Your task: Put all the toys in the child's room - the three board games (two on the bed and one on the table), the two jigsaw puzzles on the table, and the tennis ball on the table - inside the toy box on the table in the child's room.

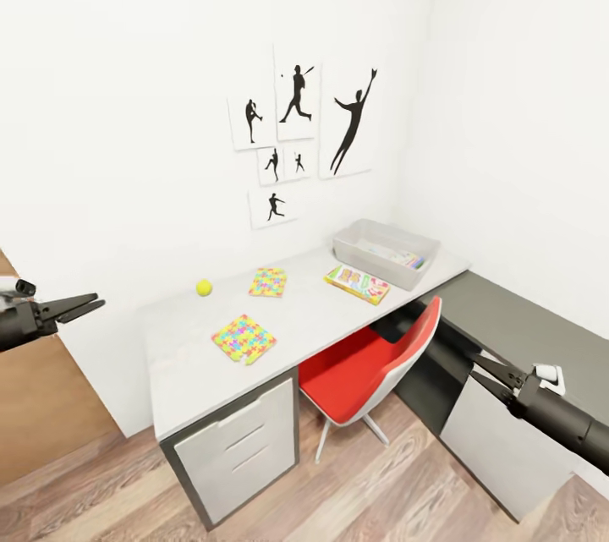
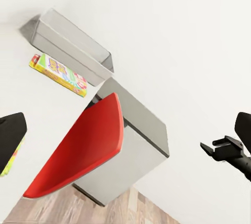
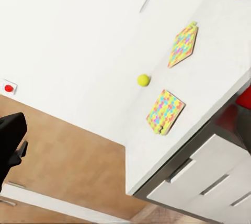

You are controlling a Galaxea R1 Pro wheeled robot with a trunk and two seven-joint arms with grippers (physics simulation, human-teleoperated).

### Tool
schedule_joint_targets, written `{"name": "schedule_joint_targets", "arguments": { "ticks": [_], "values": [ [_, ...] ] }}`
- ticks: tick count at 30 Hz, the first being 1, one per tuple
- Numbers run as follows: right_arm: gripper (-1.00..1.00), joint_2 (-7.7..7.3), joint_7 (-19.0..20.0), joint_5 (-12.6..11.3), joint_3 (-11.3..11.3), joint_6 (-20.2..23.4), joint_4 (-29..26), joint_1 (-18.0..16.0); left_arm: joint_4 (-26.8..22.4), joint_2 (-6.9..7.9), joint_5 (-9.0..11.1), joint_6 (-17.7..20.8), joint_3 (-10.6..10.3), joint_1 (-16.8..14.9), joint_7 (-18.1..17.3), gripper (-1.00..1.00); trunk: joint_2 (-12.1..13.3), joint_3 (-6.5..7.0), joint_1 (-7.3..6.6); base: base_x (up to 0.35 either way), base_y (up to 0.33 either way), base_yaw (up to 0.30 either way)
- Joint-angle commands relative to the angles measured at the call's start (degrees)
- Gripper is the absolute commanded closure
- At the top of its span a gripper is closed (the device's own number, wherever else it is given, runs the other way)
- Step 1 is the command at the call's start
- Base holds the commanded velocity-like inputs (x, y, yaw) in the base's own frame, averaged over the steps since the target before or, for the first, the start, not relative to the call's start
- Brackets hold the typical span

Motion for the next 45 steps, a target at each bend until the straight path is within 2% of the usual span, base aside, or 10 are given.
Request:
{"name": "schedule_joint_targets", "arguments": {
  "ticks": [1,5,8,16,19,24,33,38,42,45],
  "values": [
    [-1.00,0.01,0.29,0.20,-0.09,0.27,-0.01,-0.05,0.30,0.03,-0.24,-0.16,0.04,0.08,-0.27,-1.00,-0.13,-0.13,0.04,-0.006,0.001,0.291],
    [-1.00,0.03,0.27,0.20,-0.07,0.22,-0.01,-0.05,1.72,0.03,-1.45,-2.19,1.15,0.43,-0.27,-1.00,-0.13,-0.13,0.04,-0.003,0.000,0.291],
    [-1.00,0.07,0.26,0.20,0.02,0.21,-0.01,-0.05,3.94,0.01,-4.38,-4.05,2.93,1.47,-0.27,-1.00,-0.13,-0.13,0.04,-0.001,0.000,0.291],
    [-1.00,0.09,0.16,0.24,0.09,0.19,-0.01,-0.05,14.21,0.02,-9.66,-13.49,10.49,2.63,-0.27,-1.00,-0.13,-0.13,0.04,0.000,0.000,0.290],
    [-1.00,0.09,0.16,0.26,0.11,0.14,-0.01,-0.05,17.61,-0.05,-12.07,-15.79,12.11,2.69,0.46,-1.00,-0.13,-0.13,0.04,0.000,0.000,0.291],
    [-1.00,0.17,-0.09,0.27,0.31,0.12,-0.07,-0.05,21.35,-0.59,-13.97,-17.06,13.00,2.72,10.16,-1.00,-0.13,-0.13,0.04,0.000,0.000,0.291],
    [-1.00,0.80,-1.40,0.40,1.66,-0.18,-0.56,-0.05,22.30,-1.57,-14.16,-17.13,12.67,2.62,27.10,-1.00,-0.13,-0.13,0.04,0.000,0.000,0.285],
    [-1.00,1.17,-10.86,0.76,7.20,0.18,-0.76,-0.16,21.86,-4.49,-14.05,-17.16,12.27,2.09,37.98,-1.00,-0.13,-0.13,0.04,0.000,0.000,0.075],
    [-1.00,1.35,-19.18,0.74,10.68,0.64,-0.79,-1.54,21.67,-6.39,-14.03,-17.24,11.90,1.91,41.51,-1.00,-0.13,-0.13,0.04,0.000,0.000,0.012],
    [-1.00,1.97,-27.89,0.75,15.30,0.93,-0.77,-8.56,21.53,-7.28,-14.02,-17.27,10.04,1.86,42.52,-1.00,-0.13,-0.13,0.04,0.000,0.000,0.003]
  ]
}}
